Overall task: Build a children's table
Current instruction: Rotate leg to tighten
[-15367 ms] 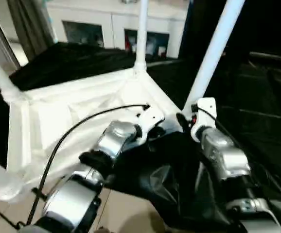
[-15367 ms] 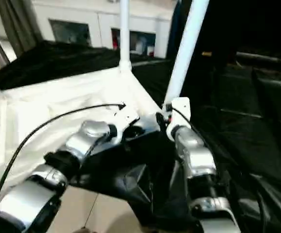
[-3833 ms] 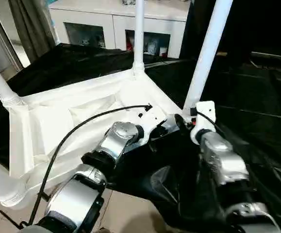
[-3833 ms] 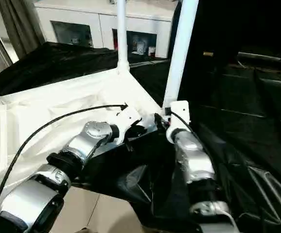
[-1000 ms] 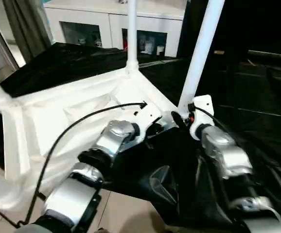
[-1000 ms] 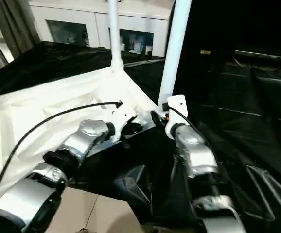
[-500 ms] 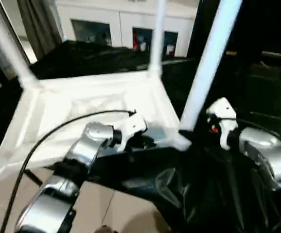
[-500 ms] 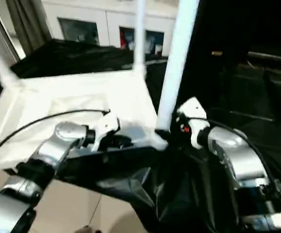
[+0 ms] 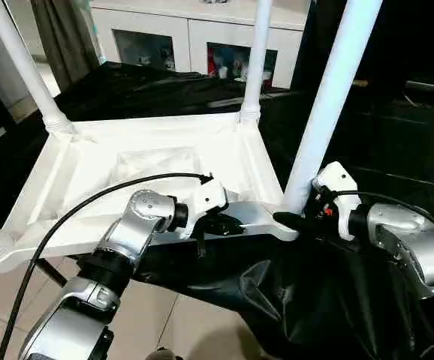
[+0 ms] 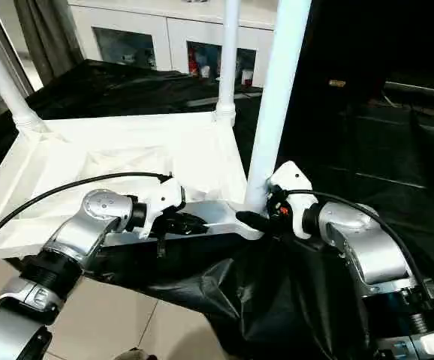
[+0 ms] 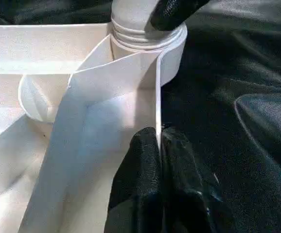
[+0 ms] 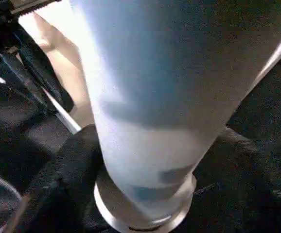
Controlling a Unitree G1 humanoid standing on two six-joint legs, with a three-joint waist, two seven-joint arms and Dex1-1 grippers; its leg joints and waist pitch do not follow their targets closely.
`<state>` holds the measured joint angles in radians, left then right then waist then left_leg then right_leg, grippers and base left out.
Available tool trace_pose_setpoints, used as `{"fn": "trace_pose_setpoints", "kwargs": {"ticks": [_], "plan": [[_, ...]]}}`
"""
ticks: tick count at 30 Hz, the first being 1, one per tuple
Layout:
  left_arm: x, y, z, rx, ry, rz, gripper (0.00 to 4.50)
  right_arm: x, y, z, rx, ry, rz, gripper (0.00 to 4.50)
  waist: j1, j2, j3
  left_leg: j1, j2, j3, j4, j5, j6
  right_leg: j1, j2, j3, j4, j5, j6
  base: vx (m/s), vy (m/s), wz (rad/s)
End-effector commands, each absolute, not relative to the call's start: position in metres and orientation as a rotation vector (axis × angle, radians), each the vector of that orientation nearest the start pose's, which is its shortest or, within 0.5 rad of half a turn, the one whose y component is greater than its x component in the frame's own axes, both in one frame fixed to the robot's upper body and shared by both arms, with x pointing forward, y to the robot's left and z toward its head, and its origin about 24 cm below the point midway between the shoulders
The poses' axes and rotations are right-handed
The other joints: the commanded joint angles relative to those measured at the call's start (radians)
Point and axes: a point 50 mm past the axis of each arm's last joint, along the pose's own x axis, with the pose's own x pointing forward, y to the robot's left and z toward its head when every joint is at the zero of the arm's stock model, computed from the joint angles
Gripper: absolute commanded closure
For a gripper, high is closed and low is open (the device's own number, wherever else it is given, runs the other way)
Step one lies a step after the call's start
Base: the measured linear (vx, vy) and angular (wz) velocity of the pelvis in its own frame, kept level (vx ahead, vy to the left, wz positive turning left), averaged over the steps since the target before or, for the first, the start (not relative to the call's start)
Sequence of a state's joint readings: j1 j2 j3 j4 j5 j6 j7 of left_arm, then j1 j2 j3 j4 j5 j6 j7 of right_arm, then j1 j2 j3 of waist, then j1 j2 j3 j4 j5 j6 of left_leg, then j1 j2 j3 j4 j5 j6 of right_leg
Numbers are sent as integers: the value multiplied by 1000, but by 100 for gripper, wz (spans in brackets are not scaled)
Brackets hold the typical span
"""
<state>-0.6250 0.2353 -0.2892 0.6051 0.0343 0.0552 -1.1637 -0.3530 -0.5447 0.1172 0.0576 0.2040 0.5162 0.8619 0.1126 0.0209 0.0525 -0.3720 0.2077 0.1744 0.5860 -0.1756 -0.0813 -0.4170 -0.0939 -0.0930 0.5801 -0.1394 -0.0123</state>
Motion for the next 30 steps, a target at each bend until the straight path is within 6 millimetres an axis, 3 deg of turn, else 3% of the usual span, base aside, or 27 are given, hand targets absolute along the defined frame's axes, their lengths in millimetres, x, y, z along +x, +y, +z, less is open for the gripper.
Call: {"fn": "trace_pose_setpoints", "kwargs": {"ticks": [1,6,11,15,18,20,22,23,24,30], "plan": [[319,78,79,352,186,-1440,450,291,-183,91,-246,393,902,128,-2,-18,-72,7,19,2,-61,-159,75,63,-50,43,-57,-257,-179,0,0,0],[319,78,79,352,186,-1440,450,291,-183,91,-246,393,902,128,-2,-18,-71,8,19,2,-62,-173,72,62,-50,43,-61,-281,-174,0,0,0],[321,78,76,357,209,-1416,450,289,-180,80,-179,403,879,169,-2,-16,-71,8,18,2,-62,-182,68,61,-51,43,-63,-296,-167,0,0,0],[335,73,70,350,256,-1245,450,304,-175,61,-102,398,642,208,-9,-18,-72,5,15,1,-62,-180,49,60,-49,40,-63,-306,-164,0,0,0],[347,64,67,347,286,-1089,450,313,-165,44,-46,437,433,228,-23,-15,-70,12,11,0,-65,-200,21,54,-46,39,-68,-334,-156,0,0,0],[352,58,68,335,290,-1029,450,317,-161,38,-52,448,352,236,-26,-18,-72,9,9,-2,-66,-199,15,62,-49,37,-70,-342,-145,0,0,0],[358,44,70,307,284,-931,450,325,-146,31,-6,446,251,242,-29,-14,-69,12,7,2,-64,-215,20,54,-49,40,-76,-353,-146,0,0,0],[360,38,70,302,286,-908,450,328,-139,29,26,450,209,242,-30,-15,-70,14,5,-1,-66,-231,14,58,-50,37,-79,-390,-137,0,0,0],[361,33,70,304,283,-885,450,332,-132,28,55,450,182,242,-29,-12,-72,18,4,1,-64,-228,14,54,-51,37,-82,-394,-134,0,0,0],[363,25,75,319,255,-895,450,340,-115,36,89,410,169,242,-28,-13,-72,11,7,-1,-68,-216,34,62,-47,37,-75,-321,-141,0,0,0]]}}
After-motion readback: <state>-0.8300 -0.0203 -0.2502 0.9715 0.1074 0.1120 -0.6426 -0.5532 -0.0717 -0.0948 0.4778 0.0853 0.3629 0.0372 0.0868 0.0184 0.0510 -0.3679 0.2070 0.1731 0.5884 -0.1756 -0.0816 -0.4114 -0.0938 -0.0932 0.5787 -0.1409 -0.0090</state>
